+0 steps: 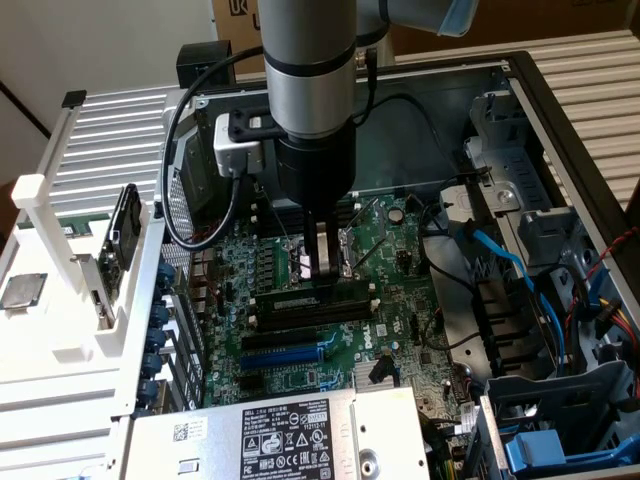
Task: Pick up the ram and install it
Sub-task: 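Insert the ram into the slot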
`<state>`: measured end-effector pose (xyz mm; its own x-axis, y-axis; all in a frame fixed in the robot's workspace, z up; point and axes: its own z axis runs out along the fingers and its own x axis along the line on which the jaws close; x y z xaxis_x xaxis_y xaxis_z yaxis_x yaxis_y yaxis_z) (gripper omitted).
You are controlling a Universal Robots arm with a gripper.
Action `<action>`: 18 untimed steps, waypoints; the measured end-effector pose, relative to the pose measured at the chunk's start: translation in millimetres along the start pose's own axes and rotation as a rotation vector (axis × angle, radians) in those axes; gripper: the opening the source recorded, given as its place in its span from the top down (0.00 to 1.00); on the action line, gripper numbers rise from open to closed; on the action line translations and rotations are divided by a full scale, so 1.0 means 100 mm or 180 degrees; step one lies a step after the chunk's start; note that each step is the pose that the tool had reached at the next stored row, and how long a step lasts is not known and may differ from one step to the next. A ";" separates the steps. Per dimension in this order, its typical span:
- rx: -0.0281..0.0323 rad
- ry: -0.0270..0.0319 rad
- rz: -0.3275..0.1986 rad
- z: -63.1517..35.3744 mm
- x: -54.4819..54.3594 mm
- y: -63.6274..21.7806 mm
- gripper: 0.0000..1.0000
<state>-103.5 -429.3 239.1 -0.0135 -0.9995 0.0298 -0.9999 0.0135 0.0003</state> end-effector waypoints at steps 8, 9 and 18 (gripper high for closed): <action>0.0000 -0.0002 0.0000 0.001 0.00 -0.003 0.87; -0.0001 -0.0002 0.0000 0.002 0.00 -0.003 0.87; -0.0037 -0.0012 -0.0001 0.004 0.00 -0.012 0.87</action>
<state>-102.2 -429.6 238.7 -0.0131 -0.9996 0.0262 -0.9998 0.0134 0.0120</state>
